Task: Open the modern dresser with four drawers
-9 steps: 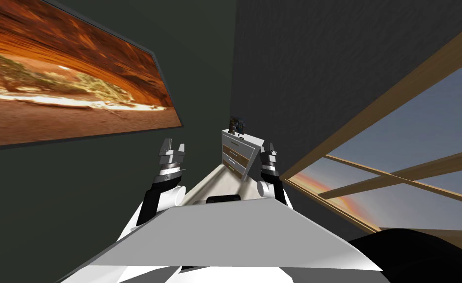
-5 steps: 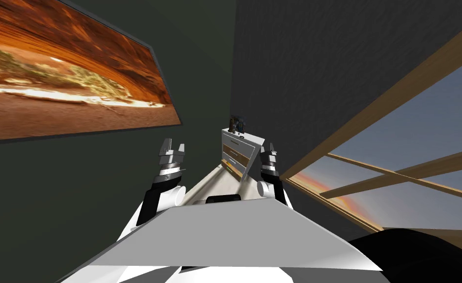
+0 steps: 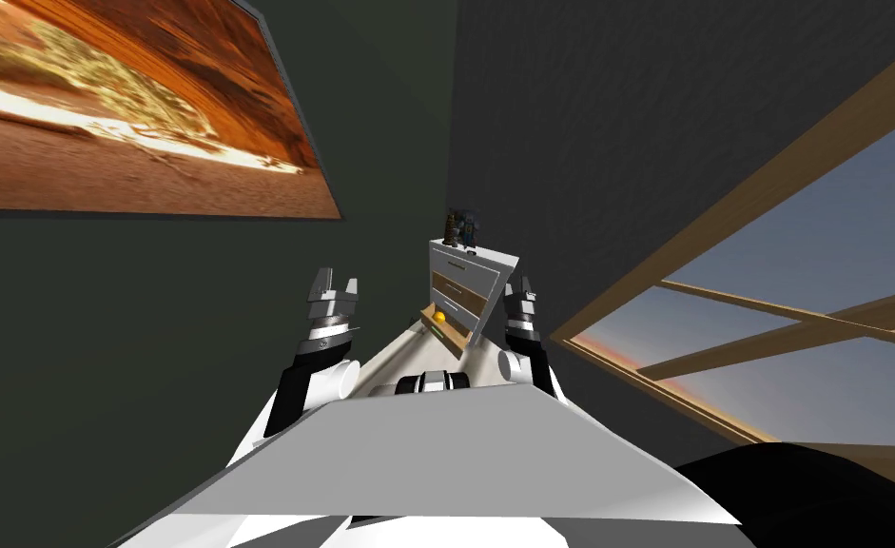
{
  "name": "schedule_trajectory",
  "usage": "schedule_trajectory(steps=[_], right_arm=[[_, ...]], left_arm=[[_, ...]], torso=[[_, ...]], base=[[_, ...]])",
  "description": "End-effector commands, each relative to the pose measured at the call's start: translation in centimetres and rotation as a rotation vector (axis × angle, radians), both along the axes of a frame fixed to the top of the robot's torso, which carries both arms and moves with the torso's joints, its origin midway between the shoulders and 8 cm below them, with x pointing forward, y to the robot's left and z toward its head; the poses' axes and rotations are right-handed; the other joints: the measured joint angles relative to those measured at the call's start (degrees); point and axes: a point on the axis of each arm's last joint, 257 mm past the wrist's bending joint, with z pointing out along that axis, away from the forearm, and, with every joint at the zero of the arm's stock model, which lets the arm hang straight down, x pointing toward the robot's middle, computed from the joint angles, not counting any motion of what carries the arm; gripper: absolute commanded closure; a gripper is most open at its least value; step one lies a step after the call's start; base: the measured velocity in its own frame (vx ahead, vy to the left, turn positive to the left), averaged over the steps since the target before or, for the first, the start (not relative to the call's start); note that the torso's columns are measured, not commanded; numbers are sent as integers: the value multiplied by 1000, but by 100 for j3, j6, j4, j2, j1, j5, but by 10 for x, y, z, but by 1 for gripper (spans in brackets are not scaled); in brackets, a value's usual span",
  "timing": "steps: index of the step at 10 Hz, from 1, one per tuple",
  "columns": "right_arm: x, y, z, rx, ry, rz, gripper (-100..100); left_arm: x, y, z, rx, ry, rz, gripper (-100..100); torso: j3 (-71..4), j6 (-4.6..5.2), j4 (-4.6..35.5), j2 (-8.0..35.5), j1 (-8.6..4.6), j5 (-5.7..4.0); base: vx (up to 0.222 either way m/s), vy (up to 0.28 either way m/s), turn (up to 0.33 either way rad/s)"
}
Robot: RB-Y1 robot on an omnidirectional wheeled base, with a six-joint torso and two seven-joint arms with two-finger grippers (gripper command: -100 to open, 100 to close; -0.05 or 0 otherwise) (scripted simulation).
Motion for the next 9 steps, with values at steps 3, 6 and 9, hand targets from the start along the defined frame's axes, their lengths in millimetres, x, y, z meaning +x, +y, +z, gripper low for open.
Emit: schedule_trajectory(steps=[3,6,9], right_arm=[[16,3,-31,-134,115,10,-100],[32,-6,-84,-273,282,-24,-100],[39,-23,-137,-370,437,-66,-100]], left_arm=[[0,0,0,0,1,0,0],[0,0,0,0,1,0,0],[0,0,0,0,1,0,0]], torso=[[-1358,0,666,661,6,2],[-1390,-1,688,679,6,2],[-1380,4,694,700,-5,1]], base=[[36,30,97],[93,64,173],[102,69,142]])
